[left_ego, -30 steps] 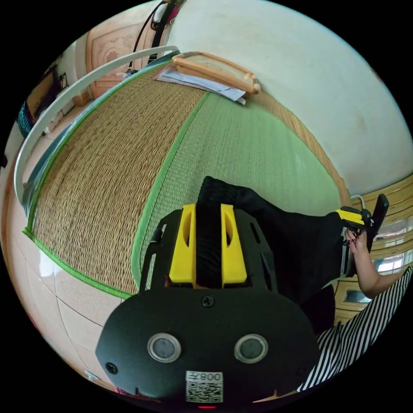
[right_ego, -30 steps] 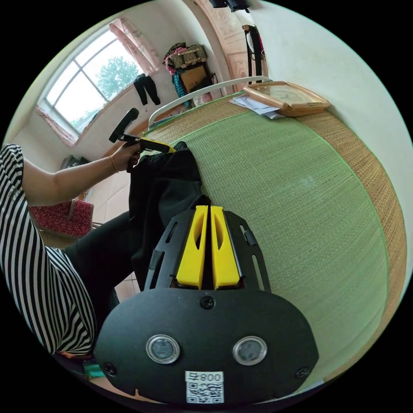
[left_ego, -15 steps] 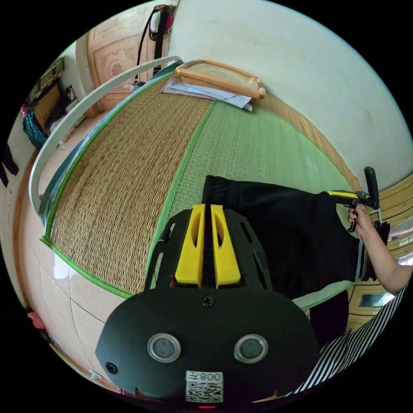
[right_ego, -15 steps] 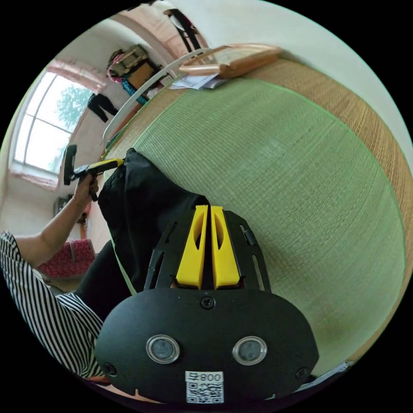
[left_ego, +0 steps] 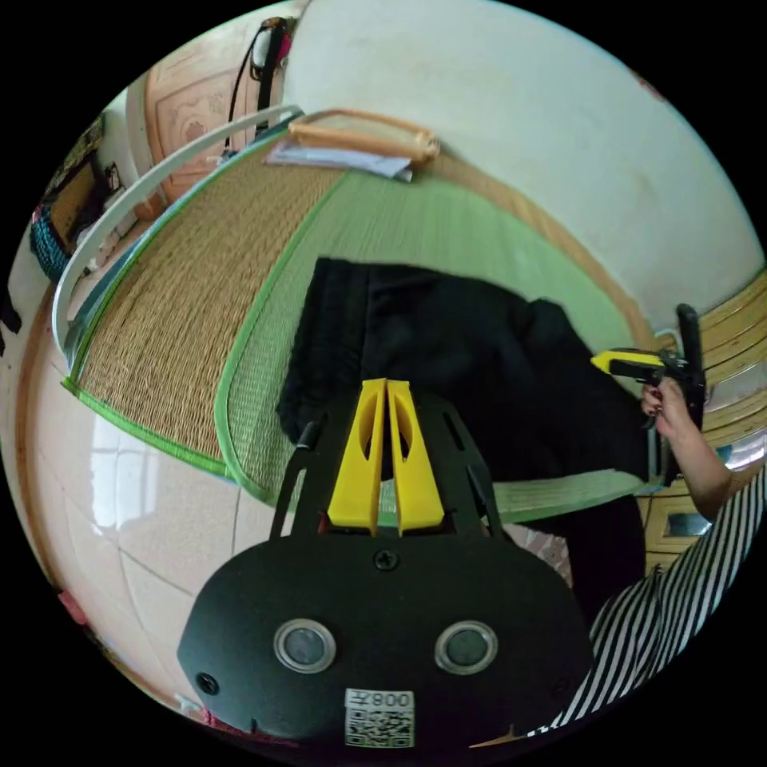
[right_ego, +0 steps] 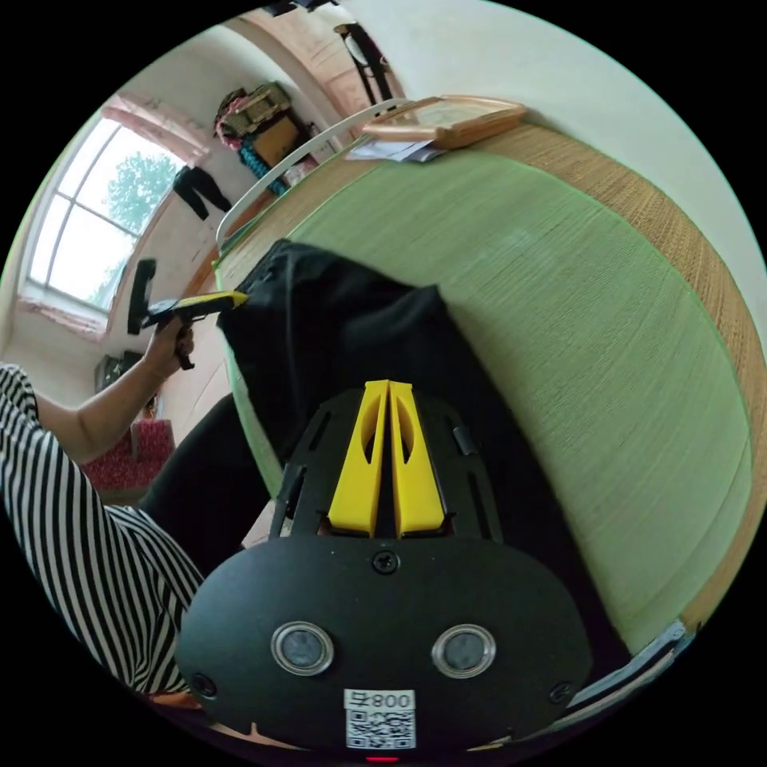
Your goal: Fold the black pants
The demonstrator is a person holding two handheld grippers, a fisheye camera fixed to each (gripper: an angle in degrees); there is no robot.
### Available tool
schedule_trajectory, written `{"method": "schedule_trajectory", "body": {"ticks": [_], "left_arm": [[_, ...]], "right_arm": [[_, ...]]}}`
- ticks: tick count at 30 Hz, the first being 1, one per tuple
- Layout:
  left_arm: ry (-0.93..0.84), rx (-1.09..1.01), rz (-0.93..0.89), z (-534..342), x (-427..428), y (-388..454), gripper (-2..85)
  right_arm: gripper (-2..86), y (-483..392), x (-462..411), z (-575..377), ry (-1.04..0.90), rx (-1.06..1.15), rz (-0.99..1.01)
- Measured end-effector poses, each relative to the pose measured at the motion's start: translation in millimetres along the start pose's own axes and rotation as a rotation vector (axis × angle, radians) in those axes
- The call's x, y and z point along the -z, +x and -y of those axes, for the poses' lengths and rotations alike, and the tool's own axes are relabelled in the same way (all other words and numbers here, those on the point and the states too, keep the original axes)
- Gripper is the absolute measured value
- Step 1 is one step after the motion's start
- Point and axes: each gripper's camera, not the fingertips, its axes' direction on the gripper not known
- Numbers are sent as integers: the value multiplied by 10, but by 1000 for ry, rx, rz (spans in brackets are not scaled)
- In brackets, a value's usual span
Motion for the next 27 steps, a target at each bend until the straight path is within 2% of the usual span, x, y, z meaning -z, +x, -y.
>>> {"method": "schedule_trajectory", "body": {"ticks": [2,5,6,10,13,16,22,26,27], "left_arm": [[-34,-23,23,20,-46,-101,2],[-45,-18,87,139,44,-262,1],[-51,-27,97,157,56,-283,1],[9,3,89,84,293,-457,3],[51,10,8,-71,413,-570,7],[31,67,55,-238,411,-717,19],[207,403,-134,-650,527,-1332,94],[160,493,-406,-565,194,-1712,76],[163,506,-422,-547,181,-1744,68]], "right_arm": [[1,-291,-234,-154,-55,33,19],[1,-638,-689,-323,-201,85,-108],[1,-732,-743,-384,-188,124,-139],[1,-681,-712,-337,-178,31,-75],[1,-772,-665,-333,-162,49,-97],[1,-860,-733,-356,-180,52,-116],[1,-845,-662,-377,-146,-1,-49],[1,-853,-609,-383,-140,-10,-14],[1,-876,-590,-381,-142,-8,-13]]}}
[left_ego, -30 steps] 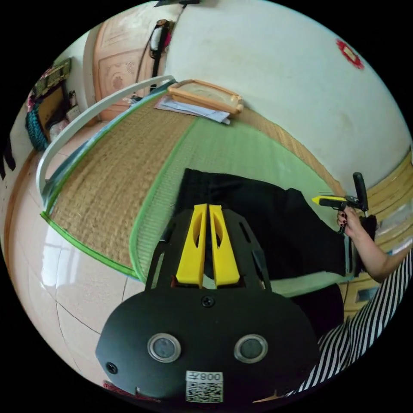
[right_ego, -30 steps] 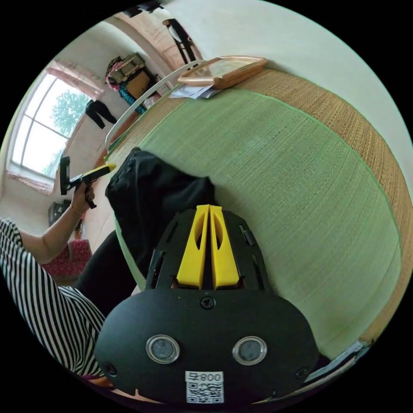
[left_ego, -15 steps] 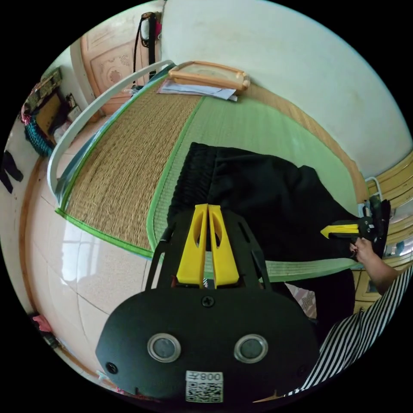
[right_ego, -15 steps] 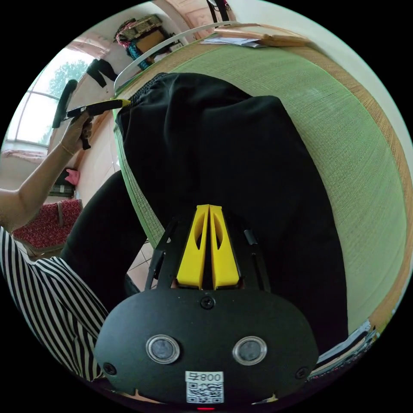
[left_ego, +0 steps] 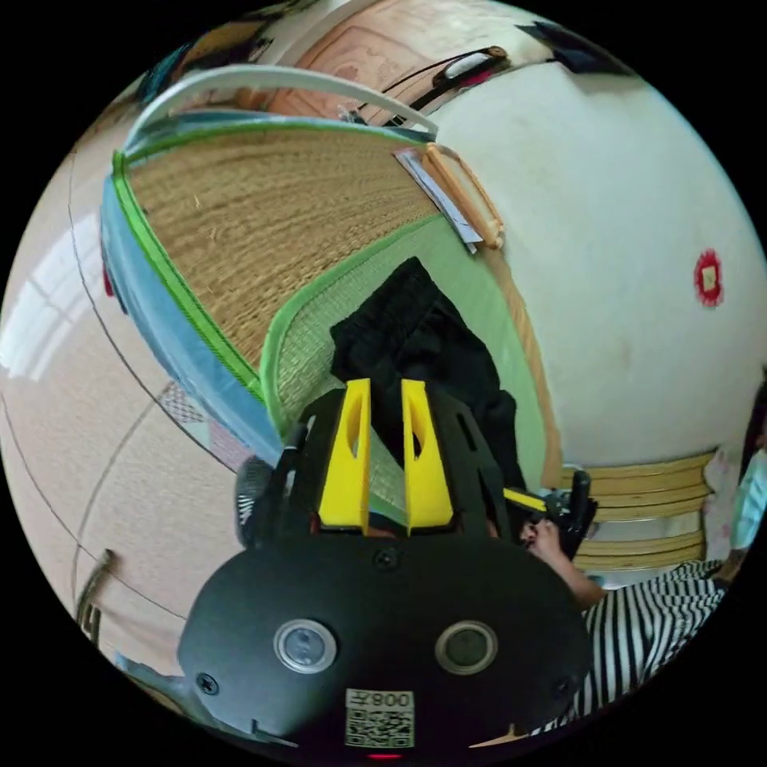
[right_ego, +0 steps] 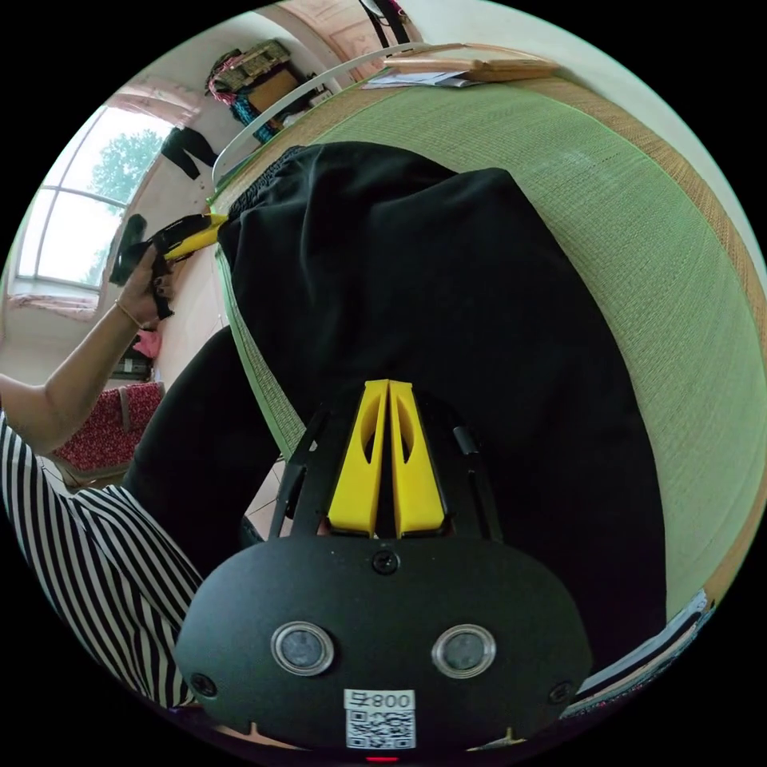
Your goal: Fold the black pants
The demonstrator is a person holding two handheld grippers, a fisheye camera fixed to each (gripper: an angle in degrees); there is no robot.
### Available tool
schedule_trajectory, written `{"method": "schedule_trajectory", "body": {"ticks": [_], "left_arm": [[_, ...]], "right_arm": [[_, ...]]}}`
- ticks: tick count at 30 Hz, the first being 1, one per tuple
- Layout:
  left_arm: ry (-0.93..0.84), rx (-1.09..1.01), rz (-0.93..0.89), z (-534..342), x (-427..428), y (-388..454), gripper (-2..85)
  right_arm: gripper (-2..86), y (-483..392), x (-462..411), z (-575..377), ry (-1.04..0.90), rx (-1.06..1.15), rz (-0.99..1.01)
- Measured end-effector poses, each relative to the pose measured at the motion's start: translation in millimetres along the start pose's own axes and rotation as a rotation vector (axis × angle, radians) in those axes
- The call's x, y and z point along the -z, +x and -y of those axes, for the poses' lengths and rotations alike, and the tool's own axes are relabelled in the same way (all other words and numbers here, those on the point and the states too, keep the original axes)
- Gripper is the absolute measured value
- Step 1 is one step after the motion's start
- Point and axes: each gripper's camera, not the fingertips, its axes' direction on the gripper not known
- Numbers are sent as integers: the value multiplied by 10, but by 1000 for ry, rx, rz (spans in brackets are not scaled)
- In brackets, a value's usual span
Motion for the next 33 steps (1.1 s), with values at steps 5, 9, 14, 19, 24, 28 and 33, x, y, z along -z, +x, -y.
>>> {"method": "schedule_trajectory", "body": {"ticks": [5,9,14,19,24,28,33], "left_arm": [[153,-71,-205,184,156,79,28],[119,-54,-144,276,-1,-110,23],[68,62,-105,256,-243,-501,17],[179,-40,31,275,-178,-193,5],[66,-306,-45,334,-824,598,2],[-188,-519,-120,383,-2035,1364,1],[-282,-668,60,493,-3143,1942,1]], "right_arm": [[2,-169,75,3,-4,14,-30],[2,-265,159,3,1,21,-26],[3,-383,285,-25,9,28,-29],[2,-485,456,-44,19,24,-20],[2,-573,665,-70,31,-6,-13],[3,-538,1171,-112,130,-40,-21],[2,-8,1759,-91,226,-164,-142]]}}
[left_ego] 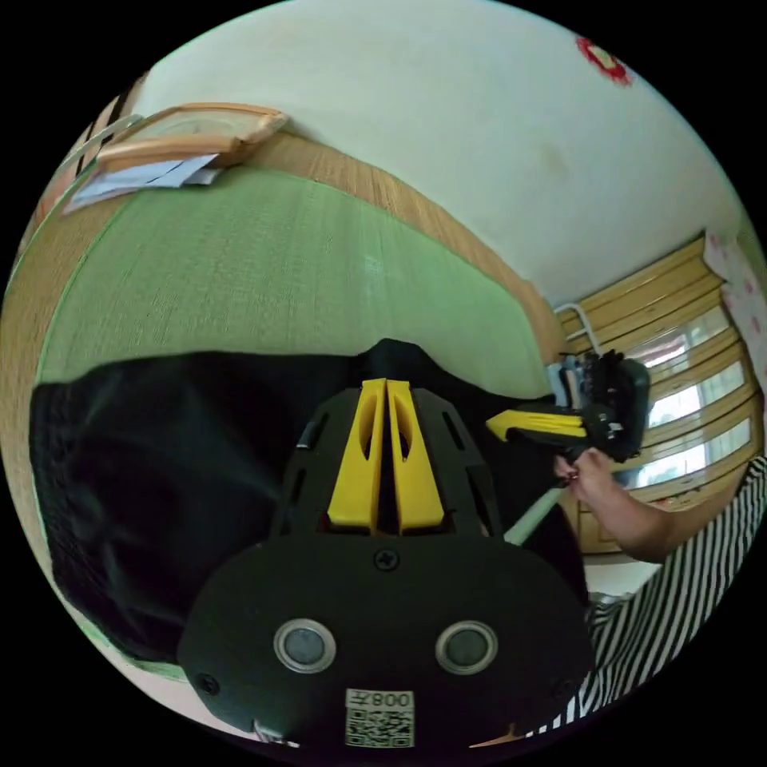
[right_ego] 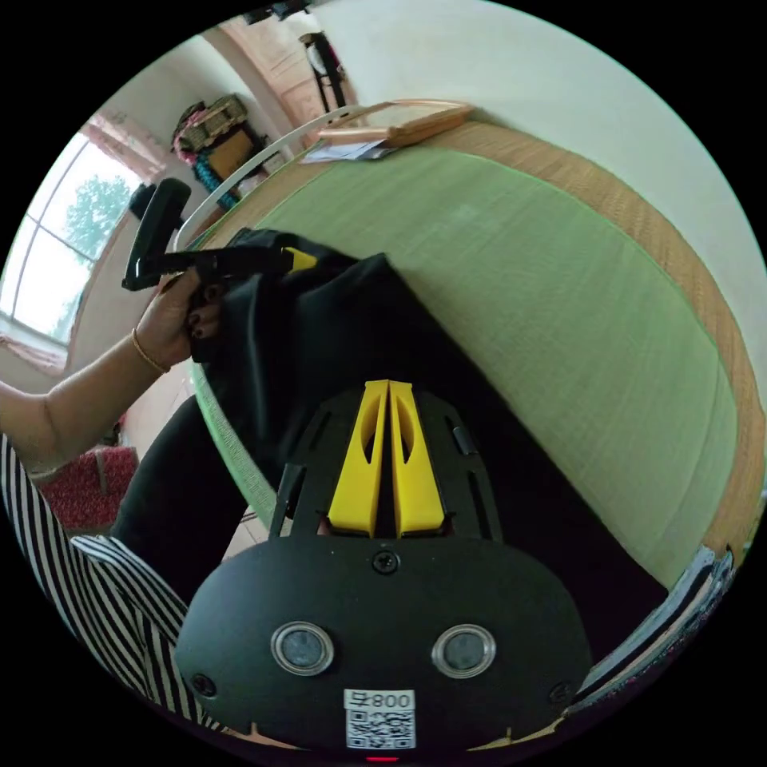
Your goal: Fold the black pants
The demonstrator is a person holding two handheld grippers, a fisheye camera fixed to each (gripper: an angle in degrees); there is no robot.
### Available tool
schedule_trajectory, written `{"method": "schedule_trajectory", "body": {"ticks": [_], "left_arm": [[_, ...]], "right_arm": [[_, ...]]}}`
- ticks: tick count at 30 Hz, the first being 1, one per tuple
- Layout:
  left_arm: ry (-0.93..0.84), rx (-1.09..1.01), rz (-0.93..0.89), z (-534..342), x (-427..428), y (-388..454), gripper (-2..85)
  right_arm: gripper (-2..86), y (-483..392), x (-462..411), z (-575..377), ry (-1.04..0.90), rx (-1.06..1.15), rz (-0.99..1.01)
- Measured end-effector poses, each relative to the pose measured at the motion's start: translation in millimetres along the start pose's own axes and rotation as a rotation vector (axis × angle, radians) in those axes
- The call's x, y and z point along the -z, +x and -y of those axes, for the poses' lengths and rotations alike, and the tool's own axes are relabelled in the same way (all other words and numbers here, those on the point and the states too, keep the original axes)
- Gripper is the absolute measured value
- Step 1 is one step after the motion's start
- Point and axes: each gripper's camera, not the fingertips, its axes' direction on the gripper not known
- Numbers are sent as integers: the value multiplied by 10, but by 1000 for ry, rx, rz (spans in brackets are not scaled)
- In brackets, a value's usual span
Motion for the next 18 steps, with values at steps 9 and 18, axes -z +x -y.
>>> {"method": "schedule_trajectory", "body": {"ticks": [9,18], "left_arm": [[-28,36,172,349,-800,-110,1],[-112,-168,164,832,-1843,395,0]], "right_arm": [[1,640,266,-262,51,-210,65],[1,643,988,-263,97,-263,-32]]}}
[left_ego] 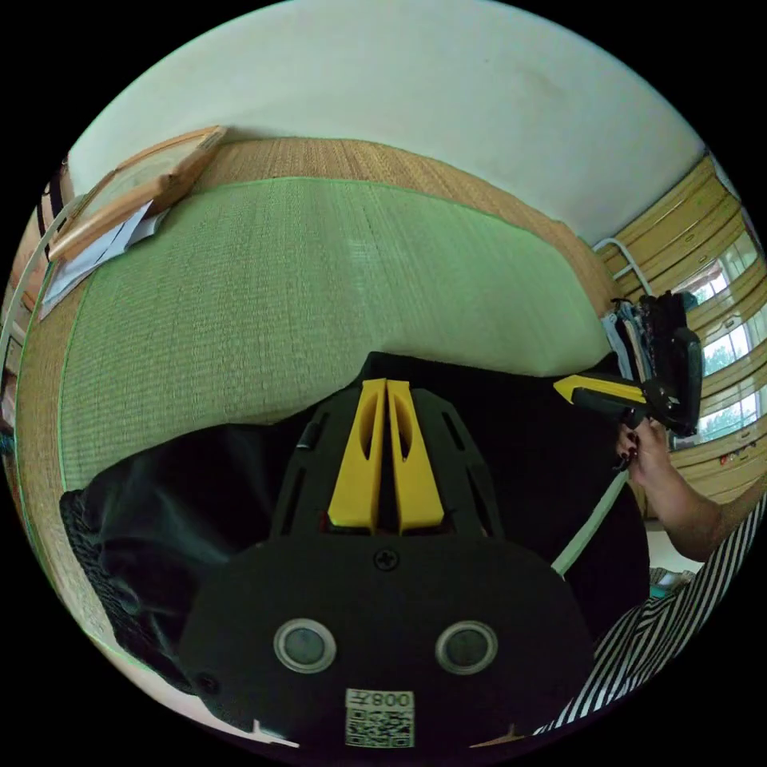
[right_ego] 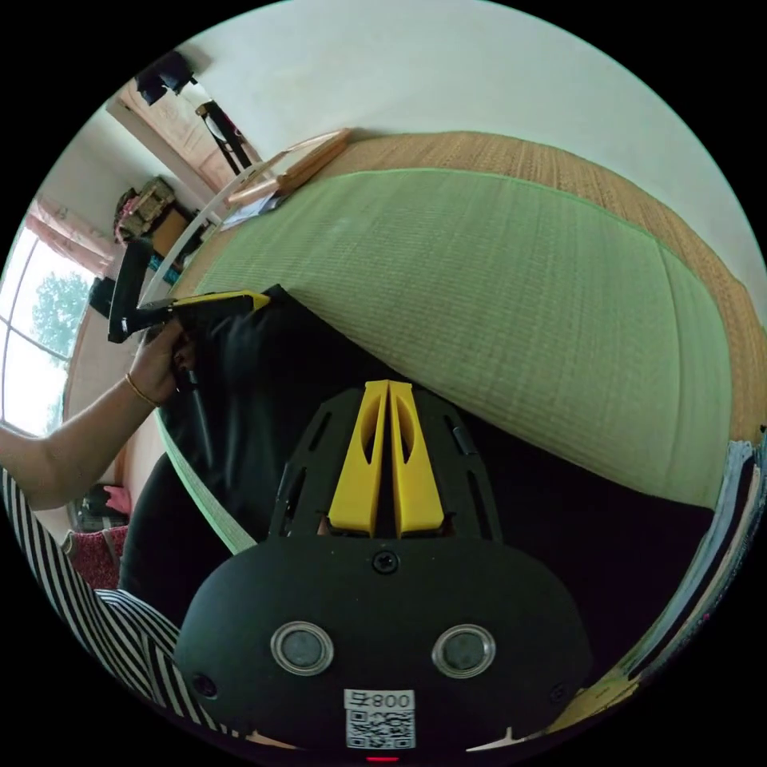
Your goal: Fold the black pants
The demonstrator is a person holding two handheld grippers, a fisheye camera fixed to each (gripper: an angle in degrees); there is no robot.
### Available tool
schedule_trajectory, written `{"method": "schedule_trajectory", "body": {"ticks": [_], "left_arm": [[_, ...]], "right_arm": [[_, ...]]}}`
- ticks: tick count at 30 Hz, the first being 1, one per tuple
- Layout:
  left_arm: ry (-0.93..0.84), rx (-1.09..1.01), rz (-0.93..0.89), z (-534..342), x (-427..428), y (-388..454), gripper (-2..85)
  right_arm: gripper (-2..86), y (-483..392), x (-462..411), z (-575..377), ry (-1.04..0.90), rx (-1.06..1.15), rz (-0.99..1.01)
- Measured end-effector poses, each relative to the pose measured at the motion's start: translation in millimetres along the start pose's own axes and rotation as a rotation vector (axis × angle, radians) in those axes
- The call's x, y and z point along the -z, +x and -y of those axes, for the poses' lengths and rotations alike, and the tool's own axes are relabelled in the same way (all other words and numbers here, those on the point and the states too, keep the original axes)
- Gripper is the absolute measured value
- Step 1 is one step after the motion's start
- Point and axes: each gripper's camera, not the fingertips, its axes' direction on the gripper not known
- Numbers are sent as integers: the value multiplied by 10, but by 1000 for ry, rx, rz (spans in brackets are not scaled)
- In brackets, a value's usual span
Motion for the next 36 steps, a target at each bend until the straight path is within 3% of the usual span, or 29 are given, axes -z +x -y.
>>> {"method": "schedule_trajectory", "body": {"ticks": [4,12,14,19,23,28,31,36], "left_arm": [[13,73,-72,192,-349,-77,0],[-10,7,-111,317,-863,188,1],[-96,8,-98,384,-1226,197,1],[-45,49,-84,552,-1453,266,0],[-187,37,-42,652,-1941,378,0],[-151,-12,-121,594,-2143,666,0],[-289,-8,-92,483,-2597,786,1],[-214,100,-155,567,-2892,914,1]], "right_arm": [[1,-129,149,42,5,43,-47],[1,-8,869,111,4,-48,-123],[1,105,898,124,-3,-63,-87],[1,70,1490,229,15,-75,-35],[1,-66,1839,22,-15,-48,-1],[1,-336,2334,-512,-113,-13,49],[2,-295,2357,-730,-183,-51,11],[2,-161,2791,-683,-115,-97,76]]}}
